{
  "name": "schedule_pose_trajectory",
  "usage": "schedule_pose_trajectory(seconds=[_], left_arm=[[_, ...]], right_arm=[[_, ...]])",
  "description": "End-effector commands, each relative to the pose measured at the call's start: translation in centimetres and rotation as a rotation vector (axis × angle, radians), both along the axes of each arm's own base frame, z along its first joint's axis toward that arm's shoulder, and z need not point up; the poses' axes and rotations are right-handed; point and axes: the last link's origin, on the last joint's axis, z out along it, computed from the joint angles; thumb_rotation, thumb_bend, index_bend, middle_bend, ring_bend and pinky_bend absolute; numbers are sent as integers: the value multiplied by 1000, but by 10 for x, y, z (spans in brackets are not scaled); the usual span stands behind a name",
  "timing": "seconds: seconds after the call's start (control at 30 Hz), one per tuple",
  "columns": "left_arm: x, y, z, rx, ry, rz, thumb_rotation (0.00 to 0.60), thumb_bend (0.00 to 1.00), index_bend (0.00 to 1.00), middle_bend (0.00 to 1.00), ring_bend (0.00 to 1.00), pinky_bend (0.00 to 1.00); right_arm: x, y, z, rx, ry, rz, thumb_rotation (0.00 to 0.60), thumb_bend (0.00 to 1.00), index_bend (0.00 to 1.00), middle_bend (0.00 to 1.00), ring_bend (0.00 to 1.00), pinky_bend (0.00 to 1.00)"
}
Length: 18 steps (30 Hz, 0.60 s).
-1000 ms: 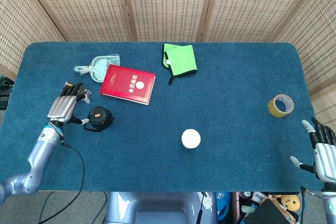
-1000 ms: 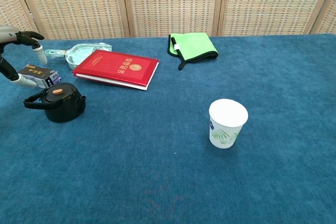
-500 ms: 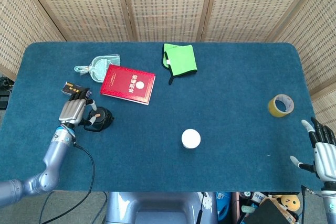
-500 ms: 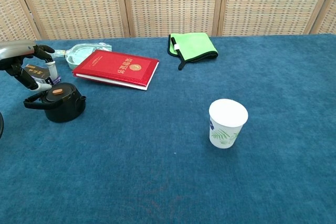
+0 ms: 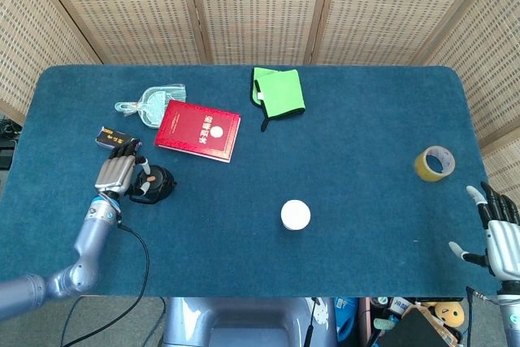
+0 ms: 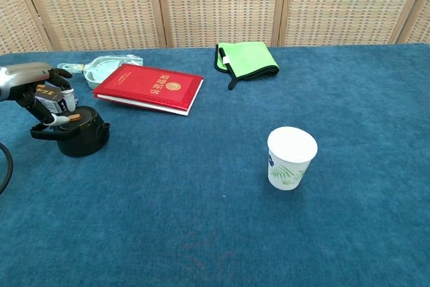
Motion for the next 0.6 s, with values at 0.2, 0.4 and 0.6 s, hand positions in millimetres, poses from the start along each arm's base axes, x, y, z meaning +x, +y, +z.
schedule_pose_trajectory(seconds=[0.2,0.4,0.6], left_arm=[[2,1,-6,-9,-16,-9,600,353,485,0,0,0],[1,1,-10,-11,-2,-5,600,352,504,0,0,0],[-2,2,-13,-14,5,12,600,374,522,0,0,0]], right_arm=[[-1,-1,0,1,-1,-3,600,0,0,0,0,0],[-2,-1,0,1,-4,-7,600,0,0,0,0,0],[-1,-1,0,0,-9,-8,600,0,0,0,0,0]])
